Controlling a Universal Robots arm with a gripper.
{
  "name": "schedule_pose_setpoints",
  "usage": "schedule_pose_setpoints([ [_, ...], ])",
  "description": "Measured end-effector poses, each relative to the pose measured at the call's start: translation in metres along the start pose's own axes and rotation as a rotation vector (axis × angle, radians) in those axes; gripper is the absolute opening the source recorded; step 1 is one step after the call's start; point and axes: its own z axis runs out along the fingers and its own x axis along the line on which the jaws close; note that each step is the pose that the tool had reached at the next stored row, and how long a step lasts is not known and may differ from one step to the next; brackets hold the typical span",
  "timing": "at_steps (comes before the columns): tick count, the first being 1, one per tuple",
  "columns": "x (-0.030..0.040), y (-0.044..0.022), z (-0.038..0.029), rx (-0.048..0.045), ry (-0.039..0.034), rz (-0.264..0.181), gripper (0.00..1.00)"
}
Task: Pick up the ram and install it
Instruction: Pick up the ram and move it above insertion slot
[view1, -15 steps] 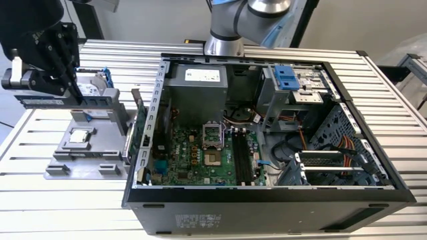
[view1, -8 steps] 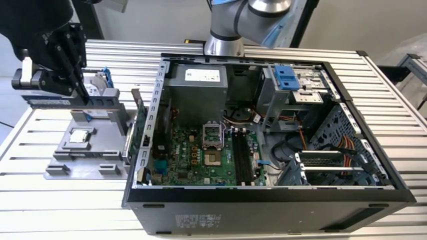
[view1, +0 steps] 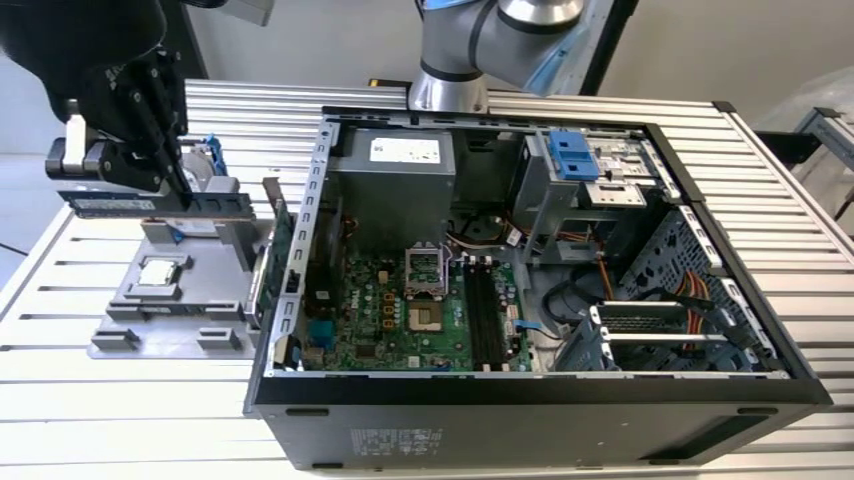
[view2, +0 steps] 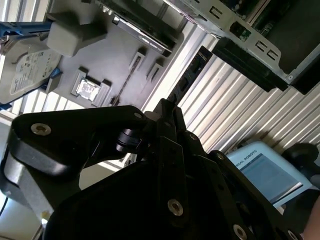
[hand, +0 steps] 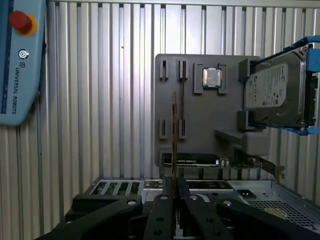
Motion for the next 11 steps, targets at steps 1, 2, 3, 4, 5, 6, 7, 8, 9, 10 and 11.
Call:
schedule_pose_setpoints([
  [1,0.0,-0.0011,0.0,0.0001,0.0,0.0,0.0],
  [2,0.0,-0.0025,0.0,0.0,0.0,0.0,0.0],
  [3,0.0,-0.004,-0.0001,-0.0001,0.0001,0.0,0.0],
  [4,-0.0001,-0.0056,0.0,-0.0001,0.0,0.0,0.0],
  [5,-0.0001,-0.0072,-0.0001,-0.0002,0.0,0.0,0.0],
  [6,-0.0001,-0.0088,0.0,-0.0003,0.0,0.0,0.0],
  [7,-0.0001,-0.0102,0.0,-0.0003,-0.0001,0.0,0.0],
  [8,-0.0001,-0.0116,-0.0001,-0.0004,0.0,0.0,0.0],
  [9,-0.0001,-0.013,-0.0001,-0.0004,-0.0001,0.0,0.0],
  [10,-0.0001,-0.0146,-0.0001,-0.0004,-0.0001,0.0,0.0],
  [11,-0.0001,-0.0163,-0.0001,-0.0004,0.0,0.0,0.0],
])
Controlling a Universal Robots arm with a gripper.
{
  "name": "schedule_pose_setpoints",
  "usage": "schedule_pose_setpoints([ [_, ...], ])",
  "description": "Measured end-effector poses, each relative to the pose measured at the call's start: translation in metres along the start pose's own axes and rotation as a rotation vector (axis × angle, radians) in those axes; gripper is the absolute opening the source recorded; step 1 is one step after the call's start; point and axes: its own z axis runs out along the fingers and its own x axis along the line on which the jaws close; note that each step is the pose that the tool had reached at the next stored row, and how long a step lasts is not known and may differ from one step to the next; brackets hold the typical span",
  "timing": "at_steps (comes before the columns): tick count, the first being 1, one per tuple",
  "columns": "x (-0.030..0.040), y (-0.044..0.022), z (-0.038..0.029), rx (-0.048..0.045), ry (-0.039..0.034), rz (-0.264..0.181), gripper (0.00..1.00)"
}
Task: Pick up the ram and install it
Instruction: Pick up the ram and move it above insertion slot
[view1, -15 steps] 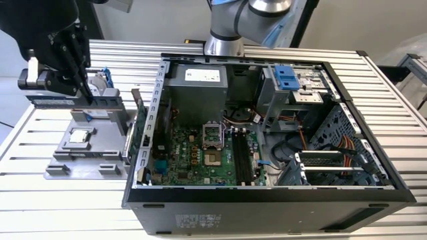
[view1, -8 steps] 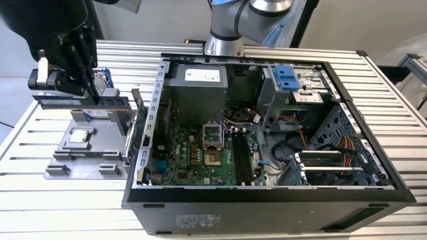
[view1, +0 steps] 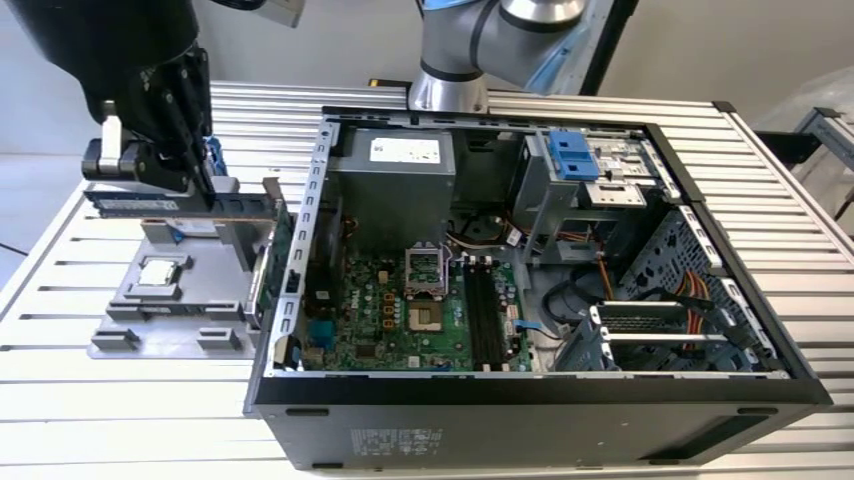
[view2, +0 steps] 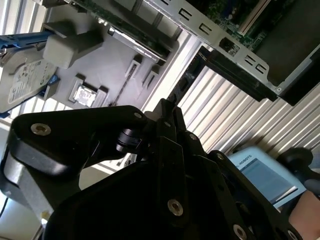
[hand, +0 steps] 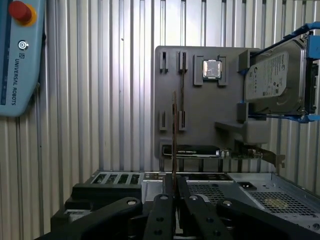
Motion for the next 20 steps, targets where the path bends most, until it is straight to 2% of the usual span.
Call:
schedule_pose_setpoints([
  [20,-0.0003,-0.0369,-0.0003,-0.0004,0.0001,-0.009,0.0],
])
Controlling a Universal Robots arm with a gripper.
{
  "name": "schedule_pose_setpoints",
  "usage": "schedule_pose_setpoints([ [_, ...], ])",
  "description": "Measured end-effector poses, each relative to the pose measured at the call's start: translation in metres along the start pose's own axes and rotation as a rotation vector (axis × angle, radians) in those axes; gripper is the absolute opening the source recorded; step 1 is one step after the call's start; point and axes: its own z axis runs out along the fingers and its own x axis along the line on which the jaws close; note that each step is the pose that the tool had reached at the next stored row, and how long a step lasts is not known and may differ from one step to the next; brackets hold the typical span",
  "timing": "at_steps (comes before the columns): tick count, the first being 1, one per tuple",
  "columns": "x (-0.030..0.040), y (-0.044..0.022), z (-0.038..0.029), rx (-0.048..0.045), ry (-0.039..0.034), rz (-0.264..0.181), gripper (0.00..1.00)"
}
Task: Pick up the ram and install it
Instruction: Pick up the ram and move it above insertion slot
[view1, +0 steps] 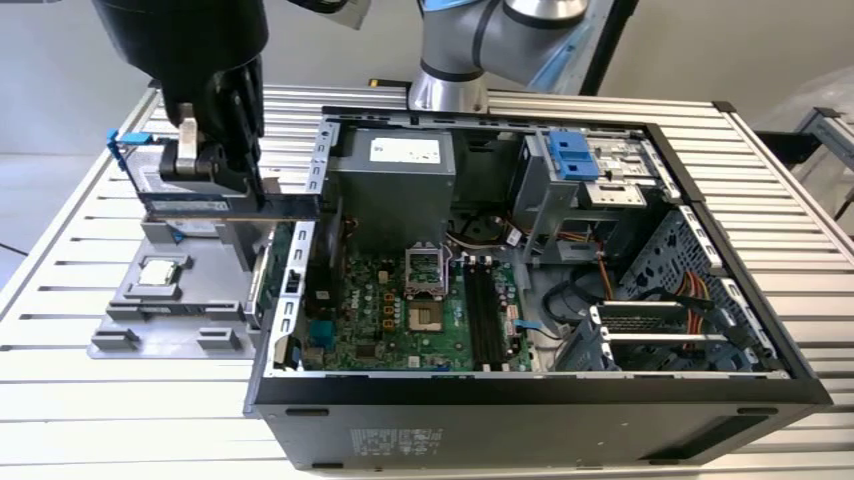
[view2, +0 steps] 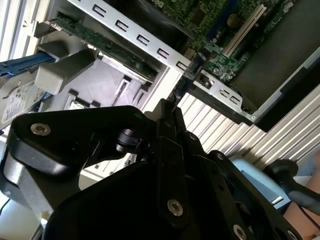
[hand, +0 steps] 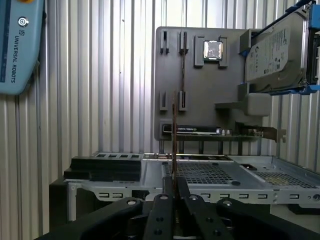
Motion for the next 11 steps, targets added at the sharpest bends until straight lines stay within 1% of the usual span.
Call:
schedule_pose_setpoints([
  [11,0.0,-0.0197,-0.0001,-0.0002,0.0,0.0,0.0],
])
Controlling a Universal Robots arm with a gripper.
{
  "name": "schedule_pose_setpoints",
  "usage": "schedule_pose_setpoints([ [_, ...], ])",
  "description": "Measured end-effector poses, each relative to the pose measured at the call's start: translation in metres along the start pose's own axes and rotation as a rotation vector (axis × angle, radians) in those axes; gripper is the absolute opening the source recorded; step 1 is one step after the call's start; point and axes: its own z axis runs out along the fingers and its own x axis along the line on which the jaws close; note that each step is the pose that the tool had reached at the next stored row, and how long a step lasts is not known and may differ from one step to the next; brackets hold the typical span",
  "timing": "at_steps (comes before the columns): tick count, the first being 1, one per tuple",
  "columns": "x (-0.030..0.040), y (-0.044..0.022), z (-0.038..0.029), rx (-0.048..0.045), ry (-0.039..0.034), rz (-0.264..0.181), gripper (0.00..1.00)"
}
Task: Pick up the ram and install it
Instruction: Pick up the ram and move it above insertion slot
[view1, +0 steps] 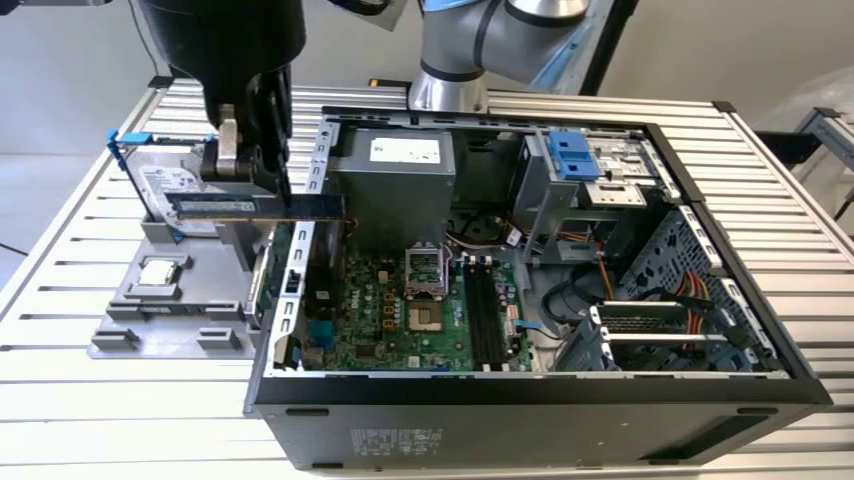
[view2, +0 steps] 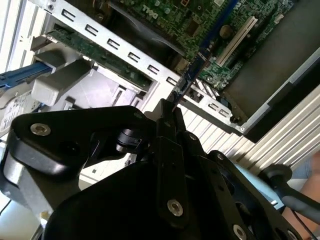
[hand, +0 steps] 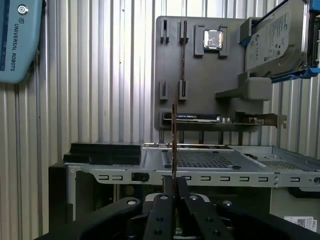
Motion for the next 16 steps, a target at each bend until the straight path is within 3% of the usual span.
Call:
schedule_pose_setpoints([
  [16,0.0001,-0.0271,0.0,0.0,-0.0001,0.0,0.0],
])
